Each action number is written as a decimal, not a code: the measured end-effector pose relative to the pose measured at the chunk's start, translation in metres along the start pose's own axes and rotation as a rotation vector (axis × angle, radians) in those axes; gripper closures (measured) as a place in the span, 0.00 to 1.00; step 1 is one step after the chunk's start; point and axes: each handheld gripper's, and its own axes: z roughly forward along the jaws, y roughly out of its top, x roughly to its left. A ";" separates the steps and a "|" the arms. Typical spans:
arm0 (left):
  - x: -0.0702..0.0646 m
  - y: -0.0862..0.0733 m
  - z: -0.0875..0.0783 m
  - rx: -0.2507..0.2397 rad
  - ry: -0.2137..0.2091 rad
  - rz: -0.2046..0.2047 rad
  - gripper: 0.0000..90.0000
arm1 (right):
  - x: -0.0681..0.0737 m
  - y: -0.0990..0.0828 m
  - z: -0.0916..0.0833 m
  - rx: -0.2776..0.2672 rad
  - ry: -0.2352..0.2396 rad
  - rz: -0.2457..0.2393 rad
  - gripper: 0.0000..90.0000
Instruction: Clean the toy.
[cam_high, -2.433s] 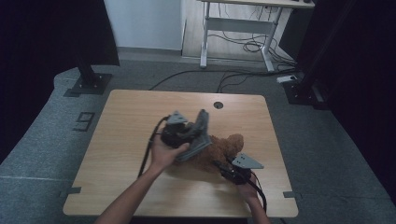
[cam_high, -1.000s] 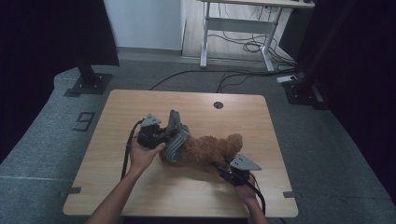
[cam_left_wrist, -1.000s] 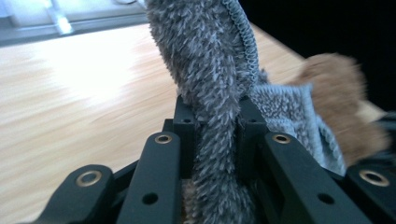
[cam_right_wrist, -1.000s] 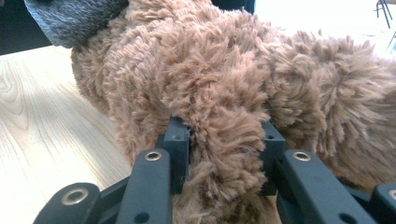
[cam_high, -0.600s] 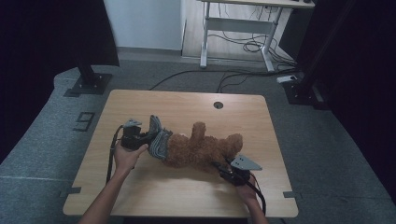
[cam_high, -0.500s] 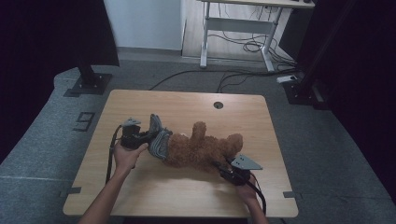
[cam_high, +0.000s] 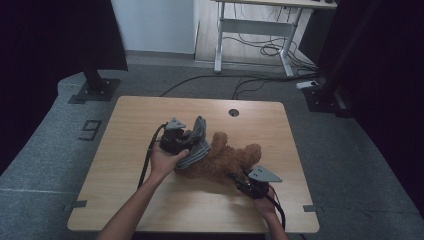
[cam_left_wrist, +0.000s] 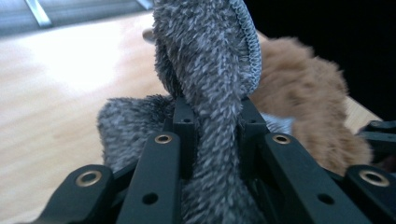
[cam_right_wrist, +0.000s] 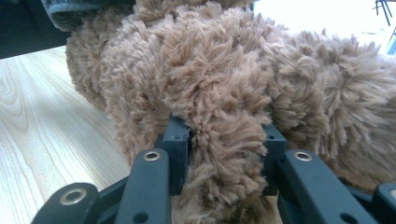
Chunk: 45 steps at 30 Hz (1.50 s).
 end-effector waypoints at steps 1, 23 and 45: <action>0.003 -0.003 0.006 0.018 -0.003 -0.017 0.83 | 0.000 0.000 0.000 0.000 0.001 -0.002 0.72; 0.004 -0.058 -0.008 -0.044 -0.072 -0.051 0.84 | 0.008 0.028 -0.022 -0.063 0.045 0.016 0.40; -0.007 -0.079 -0.025 -0.028 -0.189 -0.041 0.84 | 0.007 0.057 0.014 0.387 0.196 0.036 0.18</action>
